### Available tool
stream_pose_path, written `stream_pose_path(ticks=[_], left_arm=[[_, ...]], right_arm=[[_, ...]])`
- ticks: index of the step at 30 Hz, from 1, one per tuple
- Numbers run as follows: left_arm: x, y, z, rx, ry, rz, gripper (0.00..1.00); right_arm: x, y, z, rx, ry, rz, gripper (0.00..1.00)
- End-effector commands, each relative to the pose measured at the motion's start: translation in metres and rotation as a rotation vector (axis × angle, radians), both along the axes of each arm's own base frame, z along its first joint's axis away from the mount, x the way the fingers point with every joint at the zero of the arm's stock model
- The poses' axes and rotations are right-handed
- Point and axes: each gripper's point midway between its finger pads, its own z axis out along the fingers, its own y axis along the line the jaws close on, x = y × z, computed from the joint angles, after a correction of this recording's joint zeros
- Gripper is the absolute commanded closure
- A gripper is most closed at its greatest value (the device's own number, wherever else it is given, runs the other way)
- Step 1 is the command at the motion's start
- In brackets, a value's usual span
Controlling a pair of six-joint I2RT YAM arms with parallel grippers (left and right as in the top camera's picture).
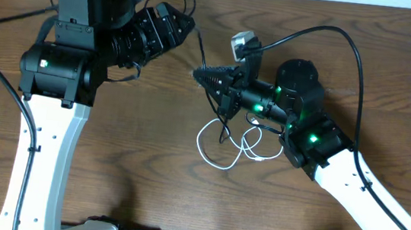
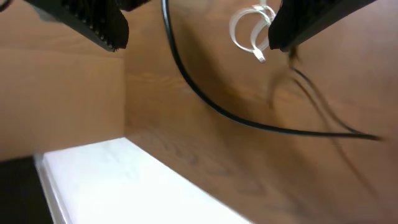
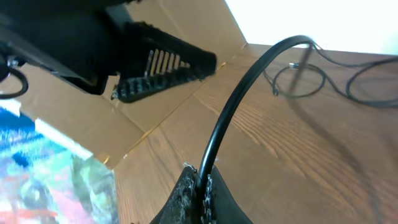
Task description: Untangle cables
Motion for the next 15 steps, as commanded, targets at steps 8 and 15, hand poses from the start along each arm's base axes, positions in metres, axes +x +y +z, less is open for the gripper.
stream_pose_path(ticks=[8,15], left_arm=[[-0.029,-0.026,0.021,-0.275,0.187,-0.029,0.34],[-0.032,-0.03,0.023,-0.303,0.208,-0.045,0.41]], right_arm=[[-0.017,0.004,0.021,0.027,-0.12,0.1,0.99],[-0.017,0.004,0.021,0.027,-0.119,0.1,0.99]])
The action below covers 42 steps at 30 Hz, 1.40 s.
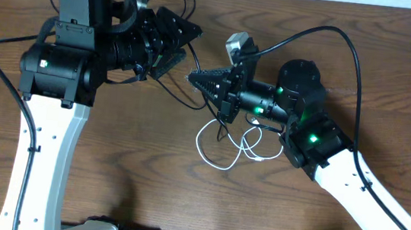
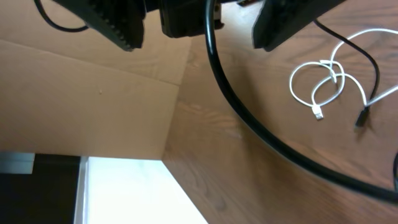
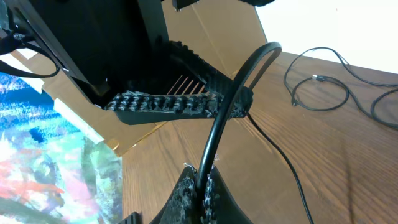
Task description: Untangle cables
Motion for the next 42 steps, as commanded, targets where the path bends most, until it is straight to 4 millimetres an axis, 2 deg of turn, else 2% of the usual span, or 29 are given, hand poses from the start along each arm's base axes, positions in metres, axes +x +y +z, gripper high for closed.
stream_pose_path(ticks=[1,8,10,18,22,26,27,28,31,34,35,36,39,41,42], left_arm=[[-0.011,-0.006,0.015,-0.049,-0.006,-0.03,0.47],[-0.018,-0.01,0.015,-0.087,0.043,-0.044,0.5],[-0.018,-0.01,0.015,-0.087,0.043,-0.044,0.57],[-0.018,-0.01,0.015,-0.088,0.043,-0.044,0.66],[-0.019,-0.011,0.016,-0.092,0.044,-0.05,0.74],[-0.019,-0.01,0.016,-0.091,0.044,-0.049,0.76],[-0.019,-0.01,0.016,-0.091,0.044,-0.049,0.81],[-0.019,-0.01,0.016,-0.091,0.043,-0.049,0.92],[-0.018,-0.01,0.017,-0.092,0.037,-0.049,0.93],[-0.013,-0.015,0.031,-0.132,-0.017,-0.072,0.92],[-0.013,-0.019,0.041,-0.167,-0.045,-0.096,0.93],[-0.012,-0.022,0.051,-0.195,-0.074,-0.115,0.92],[-0.007,-0.029,0.084,-0.285,-0.161,-0.145,0.93],[-0.003,-0.03,0.105,-0.34,-0.204,-0.141,0.93],[-0.001,-0.03,0.115,-0.364,-0.233,-0.139,0.93]], right_arm=[[-0.006,-0.001,0.011,0.012,-0.041,0.017,0.99],[-0.006,-0.001,0.013,0.02,-0.046,0.016,0.99],[-0.006,-0.001,0.015,0.024,-0.052,0.016,0.99],[-0.006,-0.001,0.016,0.026,-0.055,0.016,0.99],[-0.006,-0.001,0.016,0.027,-0.052,0.016,0.99],[-0.006,-0.001,0.016,0.027,-0.052,0.016,0.99],[-0.006,-0.001,0.016,0.027,-0.052,0.016,0.99],[-0.006,-0.001,0.016,0.027,-0.051,0.016,0.99],[-0.006,-0.001,0.016,0.029,-0.044,0.016,0.99],[-0.005,-0.002,0.014,0.025,-0.04,0.013,0.96],[-0.004,-0.003,0.013,0.022,-0.035,0.009,0.82],[-0.002,-0.005,0.012,0.019,-0.032,0.003,0.73],[0.006,-0.012,0.005,-0.001,-0.004,-0.024,0.72],[0.012,-0.02,-0.003,-0.022,0.029,-0.046,0.62],[0.014,-0.023,-0.007,-0.032,0.044,-0.056,0.61]])
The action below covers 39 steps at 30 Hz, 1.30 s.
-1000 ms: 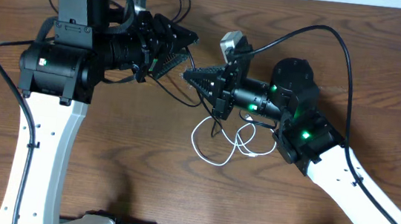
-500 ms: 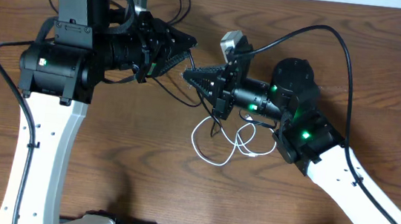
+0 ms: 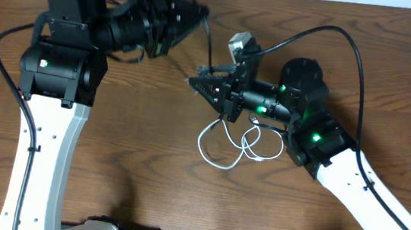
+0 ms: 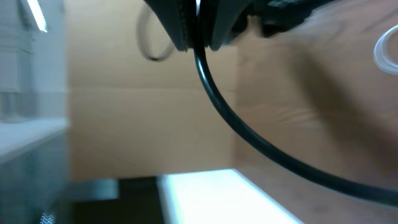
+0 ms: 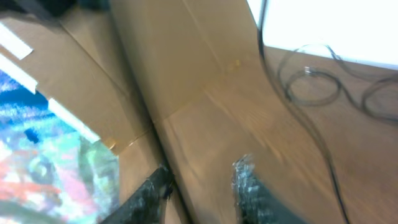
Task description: Untangle cables
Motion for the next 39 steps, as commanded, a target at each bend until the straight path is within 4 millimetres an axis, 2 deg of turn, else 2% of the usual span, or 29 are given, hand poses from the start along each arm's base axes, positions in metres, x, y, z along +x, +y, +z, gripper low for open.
stream_pose_path(ticks=[1,5,9,12,17,24,30,34,39], left_arm=[[-0.014,-0.005,0.042,-0.127,-0.015,-0.045,0.93],[-0.012,-0.001,0.089,-0.224,-0.166,-0.023,0.93],[-0.013,0.003,0.112,-0.29,-0.22,-0.001,0.92],[-0.012,0.005,0.12,-0.312,-0.243,0.017,0.92],[-0.011,0.012,0.136,-0.385,-0.244,0.055,0.93],[-0.023,0.023,0.174,-0.502,-0.358,0.077,0.93],[-0.026,0.031,0.185,-0.539,-0.38,0.128,0.92],[-0.024,0.032,0.183,-0.509,-0.415,0.145,0.93],[0.002,0.042,0.163,-0.413,-0.417,0.277,0.93]], right_arm=[[0.009,-0.016,-0.002,-0.017,0.02,-0.042,0.6],[0.017,-0.031,-0.019,-0.061,0.095,-0.083,0.45],[0.024,-0.047,-0.036,-0.103,0.17,-0.124,0.37],[0.03,-0.061,-0.054,-0.155,0.231,-0.192,0.37],[0.044,-0.096,-0.096,-0.324,0.325,-0.415,0.38],[0.045,-0.124,-0.123,-0.456,0.381,-0.548,0.38],[0.045,-0.132,-0.137,-0.508,0.408,-0.582,0.38],[0.045,-0.131,-0.137,-0.5,0.421,-0.587,0.36],[0.044,-0.13,-0.137,-0.485,0.438,-0.585,0.36]])
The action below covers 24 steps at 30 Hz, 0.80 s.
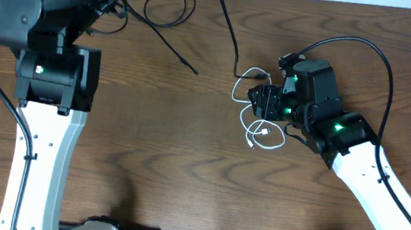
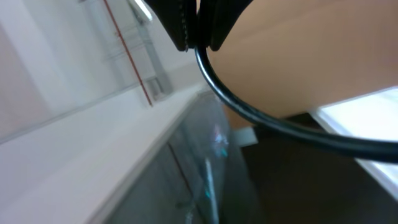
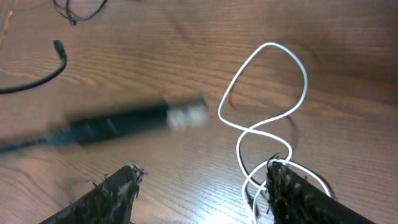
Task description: Untangle cables
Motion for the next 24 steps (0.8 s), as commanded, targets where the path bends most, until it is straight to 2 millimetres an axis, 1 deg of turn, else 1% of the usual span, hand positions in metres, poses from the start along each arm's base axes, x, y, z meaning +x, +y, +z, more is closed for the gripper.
stream_pose_path(ticks=[1,4,8,13,17,18,20,24], left_arm=[[0.008,0.017,0.004,0.047,-0.056,0.156,0.93],[0.027,0.034,-0.006,0.077,-0.035,0.284,0.93],[0.049,0.054,-0.011,0.069,-0.025,0.423,0.92],[0.077,0.076,-0.024,0.13,-0.035,0.606,0.91],[0.107,0.105,-0.031,0.112,-0.027,0.799,0.91],[0.119,0.114,-0.035,0.09,-0.021,0.859,0.92],[0.134,0.119,-0.043,0.079,-0.01,0.894,0.92],[0.168,0.119,-0.053,0.081,0.004,0.906,0.92]], right_arm=[[0.001,-0.001,-0.002,0.005,0.013,-0.018,0.35],[0.0,0.0,-0.002,0.009,0.018,-0.012,0.33],[-0.001,0.0,-0.003,0.009,0.018,-0.012,0.32],[-0.002,0.0,-0.004,0.01,0.028,-0.007,0.32],[-0.005,0.002,-0.005,0.006,0.035,-0.001,0.32],[-0.006,0.004,-0.005,0.006,0.034,0.005,0.32],[-0.007,0.007,-0.005,0.008,0.035,0.01,0.32],[-0.011,0.012,-0.005,0.012,0.039,0.023,0.33]])
